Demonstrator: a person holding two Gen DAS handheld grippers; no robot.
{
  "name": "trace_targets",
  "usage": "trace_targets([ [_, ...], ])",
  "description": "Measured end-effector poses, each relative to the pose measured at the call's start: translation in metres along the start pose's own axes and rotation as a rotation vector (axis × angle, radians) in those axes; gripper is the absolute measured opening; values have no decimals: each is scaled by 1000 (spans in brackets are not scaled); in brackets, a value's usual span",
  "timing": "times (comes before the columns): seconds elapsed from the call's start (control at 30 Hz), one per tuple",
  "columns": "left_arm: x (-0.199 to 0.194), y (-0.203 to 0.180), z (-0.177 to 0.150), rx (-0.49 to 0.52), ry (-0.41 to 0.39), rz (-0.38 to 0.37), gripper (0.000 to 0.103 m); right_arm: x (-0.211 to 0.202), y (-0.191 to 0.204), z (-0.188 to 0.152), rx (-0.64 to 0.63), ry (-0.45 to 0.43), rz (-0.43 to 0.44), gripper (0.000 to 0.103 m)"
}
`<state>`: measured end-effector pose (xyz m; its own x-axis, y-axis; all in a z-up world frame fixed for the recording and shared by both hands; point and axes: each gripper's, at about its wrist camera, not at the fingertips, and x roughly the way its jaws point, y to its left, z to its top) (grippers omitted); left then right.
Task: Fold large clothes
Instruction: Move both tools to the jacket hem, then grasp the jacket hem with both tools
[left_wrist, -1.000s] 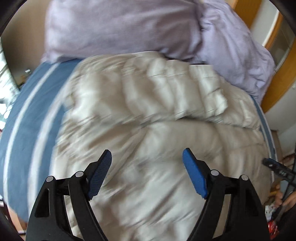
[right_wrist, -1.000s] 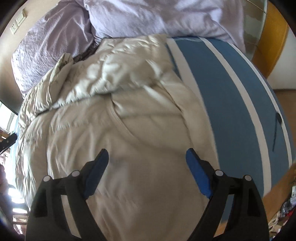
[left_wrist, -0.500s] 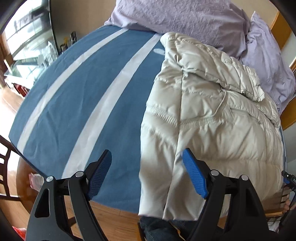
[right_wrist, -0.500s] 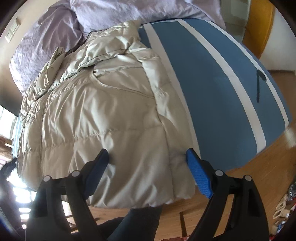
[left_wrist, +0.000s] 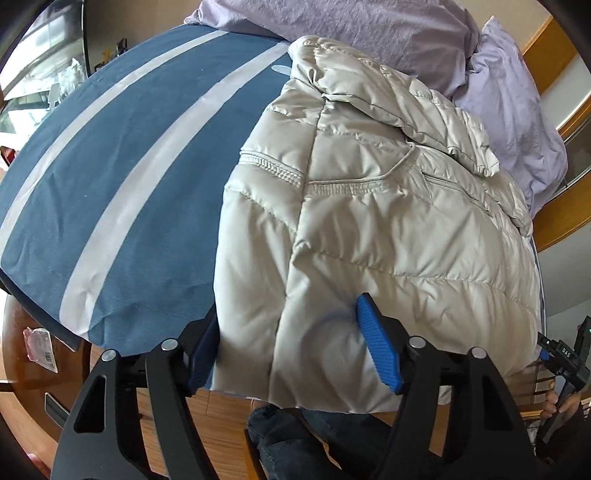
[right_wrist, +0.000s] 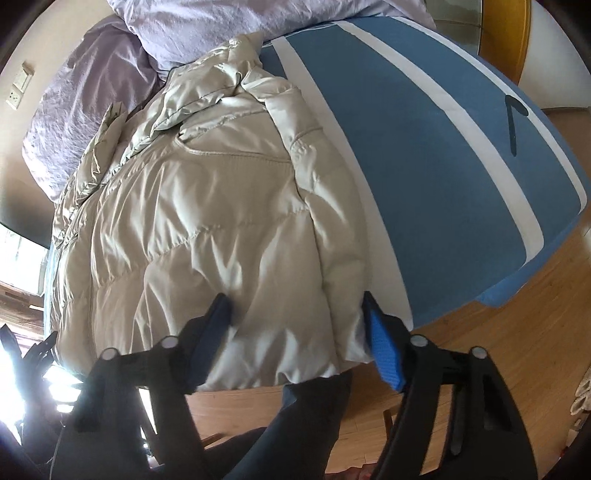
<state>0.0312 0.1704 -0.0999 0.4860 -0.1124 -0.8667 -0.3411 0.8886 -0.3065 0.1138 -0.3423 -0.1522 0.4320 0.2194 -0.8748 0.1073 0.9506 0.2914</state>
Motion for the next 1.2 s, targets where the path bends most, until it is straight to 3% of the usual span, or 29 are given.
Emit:
trace_targets([
  [0.2,0,2,-1,-20,-7,-8,68,0,-16,-5,52,-11,-6,67],
  [0.3,0,1,-2,-25,-12,-11,65,2,-12,-6,39,-10,11,53],
  [0.37,0,0,-3,-27,-13,-17,55,1,-13,-8,45,-7,42,35],
  [0.47,-1,1,-3,-37,-16,-32,39,-1,-12,-10,45,-14,68,22],
  [0.57,-6,1,-2,-48,-32,-52,24,-5,-3,-9,21,-31,59,16],
  [0.77,-28,-8,9,-35,-84,-82,13,-31,12,2,8,-119,86,12],
  [1.03,-79,-36,58,-6,-236,-135,11,-81,47,50,-34,-299,159,11],
  [1.2,-89,-48,94,-6,-301,-140,11,-96,61,85,-54,-369,172,11],
])
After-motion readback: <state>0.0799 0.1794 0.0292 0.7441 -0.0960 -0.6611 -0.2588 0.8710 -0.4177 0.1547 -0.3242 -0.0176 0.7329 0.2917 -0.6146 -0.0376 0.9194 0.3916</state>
